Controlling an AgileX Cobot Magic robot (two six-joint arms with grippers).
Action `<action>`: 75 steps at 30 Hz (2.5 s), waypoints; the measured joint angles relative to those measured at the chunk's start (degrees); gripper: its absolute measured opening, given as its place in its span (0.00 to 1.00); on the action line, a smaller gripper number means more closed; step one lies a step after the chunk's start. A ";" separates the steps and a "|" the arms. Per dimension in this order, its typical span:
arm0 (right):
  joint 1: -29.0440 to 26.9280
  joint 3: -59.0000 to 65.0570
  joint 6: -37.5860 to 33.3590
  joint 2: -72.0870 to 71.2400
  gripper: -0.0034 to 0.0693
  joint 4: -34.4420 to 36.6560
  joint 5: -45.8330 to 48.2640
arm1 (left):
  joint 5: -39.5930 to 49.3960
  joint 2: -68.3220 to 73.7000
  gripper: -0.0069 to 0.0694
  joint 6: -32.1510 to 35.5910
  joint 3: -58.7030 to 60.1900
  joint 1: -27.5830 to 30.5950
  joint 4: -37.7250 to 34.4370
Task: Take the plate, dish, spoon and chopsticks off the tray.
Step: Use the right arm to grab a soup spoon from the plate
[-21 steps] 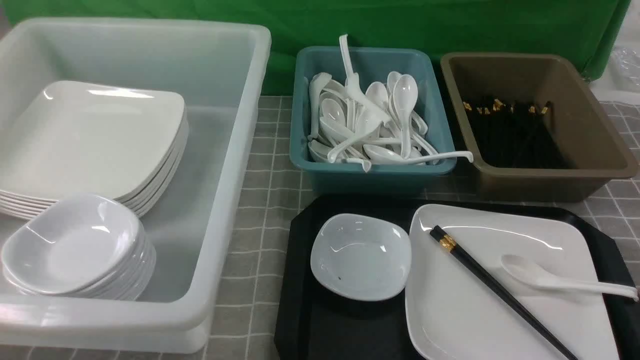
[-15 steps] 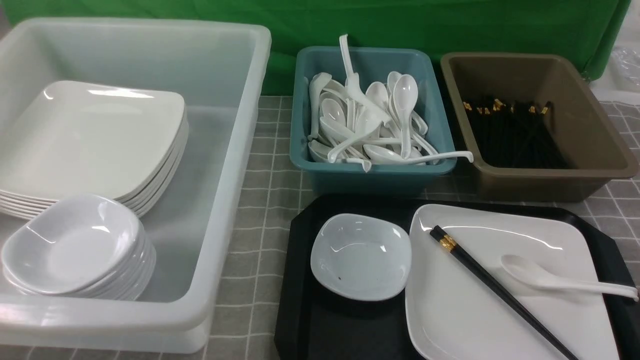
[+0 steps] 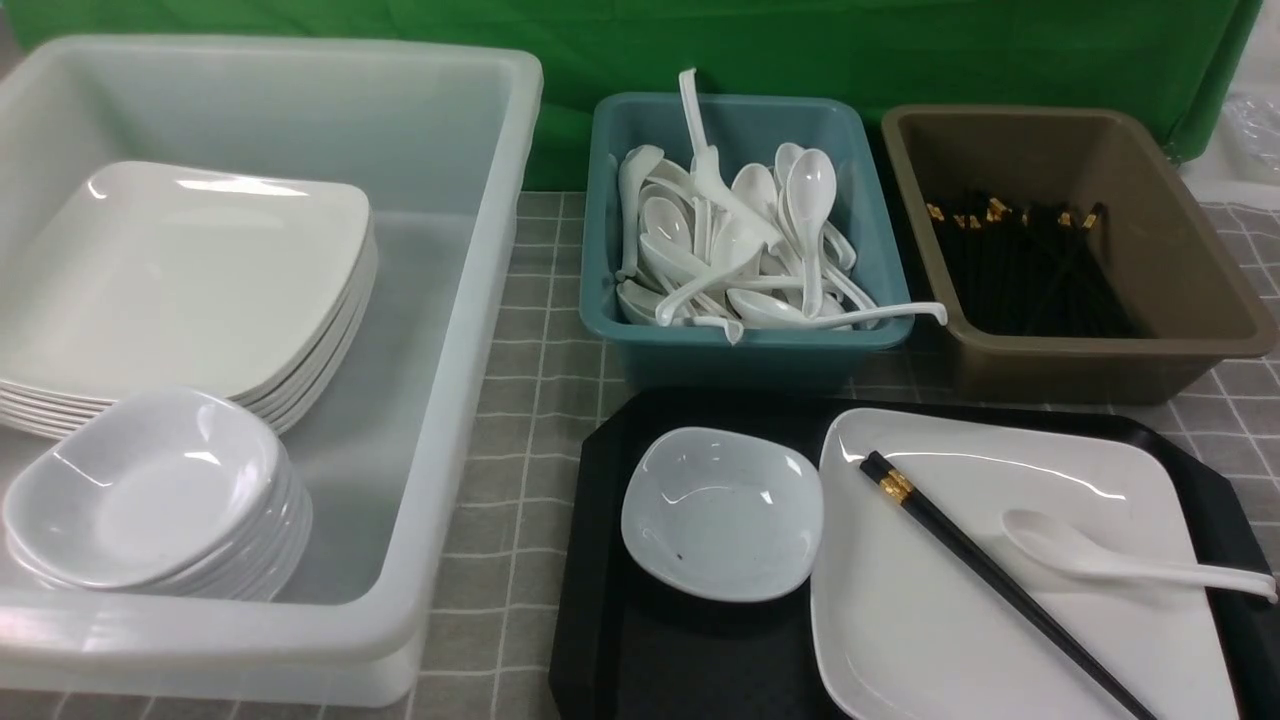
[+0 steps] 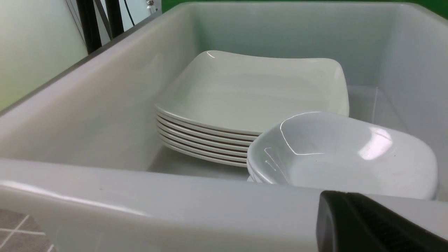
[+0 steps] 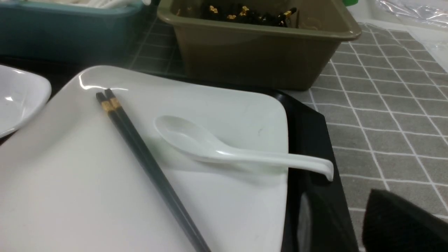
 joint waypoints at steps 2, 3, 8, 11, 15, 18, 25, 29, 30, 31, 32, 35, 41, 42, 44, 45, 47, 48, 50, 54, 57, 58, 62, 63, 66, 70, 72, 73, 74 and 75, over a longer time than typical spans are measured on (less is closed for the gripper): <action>0.35 0.00 0.00 0.00 0.38 0.00 0.00 | -0.13 0.00 0.11 0.00 0.00 0.00 0.00; 0.49 0.00 0.00 0.00 0.38 0.00 0.00 | -0.87 0.00 0.11 -0.25 0.00 0.00 -0.56; 0.57 0.00 0.00 0.00 0.38 0.00 0.00 | -10.70 0.00 0.11 -8.69 0.00 0.00 -13.85; 0.57 0.00 0.00 0.00 0.38 0.00 0.00 | -17.90 0.00 0.11 -13.40 0.00 0.00 -20.35; 0.57 0.00 0.00 0.00 0.38 0.00 0.00 | -21.90 0.00 0.11 -22.12 -0.63 0.00 -19.89; 0.57 0.00 0.00 0.00 0.38 0.00 0.00 | -8.48 1.94 0.11 -25.06 -8.47 -1.26 -10.73; 0.57 0.00 0.00 0.00 0.38 0.00 0.00 | 14.93 18.02 0.11 -2.96 -28.75 -8.65 -12.89; 0.57 0.00 0.00 0.00 0.38 0.00 0.00 | 23.77 32.78 0.11 7.80 -38.01 -13.02 -18.56; 0.57 0.00 0.00 0.00 0.38 0.00 0.00 | 24.52 37.17 0.11 8.81 -39.53 -14.76 -19.37; 0.57 0.00 0.00 0.00 0.38 0.00 0.00 | 24.46 41.20 0.11 9.60 -40.93 -17.00 -19.50; 0.57 0.00 0.00 0.00 0.38 0.00 0.00 | 23.98 44.83 0.11 10.05 -42.03 -19.73 -19.29; 0.57 0.00 0.00 0.00 0.38 0.00 0.00 | 21.78 52.70 0.11 10.65 -43.78 -28.73 -17.75; 0.57 0.00 0.00 0.00 0.38 0.00 -0.34 | 19.31 57.40 0.11 12.95 -44.94 -40.47 -16.45; 0.57 0.00 0.05 0.00 0.38 0.00 -0.63 | 19.14 57.40 0.11 13.47 -45.00 -41.71 -16.40; 0.57 0.00 1.97 0.00 0.38 0.27 -3.16 | 19.24 56.62 0.11 14.01 -45.07 -43.16 -16.40; 0.57 0.00 3.94 0.00 0.38 0.63 -4.36 | 19.50 56.21 0.11 14.06 -45.07 -43.35 -16.37; 0.57 0.00 9.54 0.00 0.38 1.49 -8.33 | 20.23 55.31 0.11 14.13 -45.07 -43.48 -16.11; 0.57 0.00 12.69 0.00 0.38 1.78 -10.87 | 20.69 54.74 0.11 14.13 -45.07 -43.48 -15.86; 0.57 0.00 21.18 0.00 0.38 2.15 -16.45 | 21.82 52.69 0.11 14.25 -45.07 -43.48 -14.89; 0.64 0.00 27.60 0.00 0.37 2.51 -23.38 | 22.22 50.18 0.11 14.24 -45.07 -43.48 -14.51; 1.39 -1.70 28.82 0.99 0.35 2.15 -21.40 | 22.27 48.90 0.11 14.24 -45.07 -43.48 -14.45; 3.11 -6.54 26.19 4.99 0.33 1.73 -15.11 | 22.27 48.25 0.11 14.24 -45.07 -43.48 -14.45; 9.85 -23.24 11.13 23.46 0.29 1.39 4.33 | 22.27 47.83 0.11 14.77 -45.07 -43.48 -14.45; 10.64 -25.26 10.35 24.59 0.29 1.39 5.48 | 22.27 47.83 0.11 14.94 -45.07 -43.48 -14.45; 15.13 -37.89 0.90 39.51 0.29 1.33 19.89 | 22.64 47.81 0.11 15.41 -45.07 -43.48 -14.45; 17.97 -54.42 -9.52 61.35 0.30 1.12 37.85 | 26.17 46.29 0.11 15.51 -45.07 -43.48 -14.32; 18.18 -58.43 -10.97 68.47 0.33 -1.15 41.60 | 28.24 44.68 0.11 15.80 -45.07 -43.48 -14.27; 18.18 -59.97 -11.47 72.06 0.36 -3.00 42.89 | 28.99 43.73 0.11 16.22 -45.07 -43.48 -14.27; 18.18 -60.67 -11.93 74.19 0.39 -4.43 43.43 | 29.41 42.88 0.11 16.50 -45.07 -43.48 -14.27; 18.09 -60.78 -12.07 74.69 0.40 -5.20 43.53 | 29.44 42.65 0.11 16.58 -45.07 -43.48 -14.27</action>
